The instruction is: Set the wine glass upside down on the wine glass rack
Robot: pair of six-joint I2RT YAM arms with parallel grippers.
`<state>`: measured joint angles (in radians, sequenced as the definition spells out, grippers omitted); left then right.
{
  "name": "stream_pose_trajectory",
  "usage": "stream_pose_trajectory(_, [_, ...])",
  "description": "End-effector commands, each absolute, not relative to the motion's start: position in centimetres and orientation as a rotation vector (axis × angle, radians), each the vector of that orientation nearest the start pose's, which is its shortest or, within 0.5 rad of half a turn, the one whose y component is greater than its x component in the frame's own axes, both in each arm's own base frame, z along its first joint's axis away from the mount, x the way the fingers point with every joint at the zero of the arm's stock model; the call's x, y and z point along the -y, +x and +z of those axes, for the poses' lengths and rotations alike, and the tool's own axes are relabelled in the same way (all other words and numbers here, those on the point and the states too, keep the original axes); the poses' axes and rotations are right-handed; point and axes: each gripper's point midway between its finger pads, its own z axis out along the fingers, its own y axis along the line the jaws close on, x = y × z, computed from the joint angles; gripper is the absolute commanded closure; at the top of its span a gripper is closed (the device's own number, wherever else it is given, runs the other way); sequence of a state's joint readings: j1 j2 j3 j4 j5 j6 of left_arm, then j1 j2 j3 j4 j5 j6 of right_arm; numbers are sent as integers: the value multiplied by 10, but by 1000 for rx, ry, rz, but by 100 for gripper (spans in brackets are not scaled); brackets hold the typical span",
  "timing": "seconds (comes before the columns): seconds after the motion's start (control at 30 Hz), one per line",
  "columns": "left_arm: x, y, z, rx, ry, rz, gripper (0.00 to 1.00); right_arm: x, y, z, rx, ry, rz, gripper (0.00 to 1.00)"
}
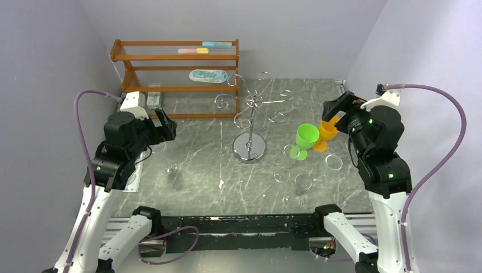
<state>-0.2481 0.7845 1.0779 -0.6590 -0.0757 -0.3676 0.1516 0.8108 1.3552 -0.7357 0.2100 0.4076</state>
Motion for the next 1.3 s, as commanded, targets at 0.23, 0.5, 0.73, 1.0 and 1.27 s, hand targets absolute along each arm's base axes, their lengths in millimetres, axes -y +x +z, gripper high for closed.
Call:
stream_pose_trajectory(0.23, [52, 244, 308, -2012, -174, -249, 3, -29, 265, 379, -1785, 372, 269, 9])
stream_pose_trajectory(0.5, [31, 221, 301, -2113, -259, -133, 4, -34, 272, 375, -1747, 381, 317, 9])
stream_pose_trajectory(0.73, [17, 199, 259, -2269, -311, -15, 28, -65, 284, 364, -1811, 239, 438, 13])
stream_pose_trajectory(1.0, [43, 246, 237, -2248, -291, -127, 54, -80, 290, 359, -1833, 181, 507, 15])
stream_pose_trajectory(1.27, [38, 261, 191, -2377, -316, -13, 55, -85, 292, 367, -1815, 160, 535, 15])
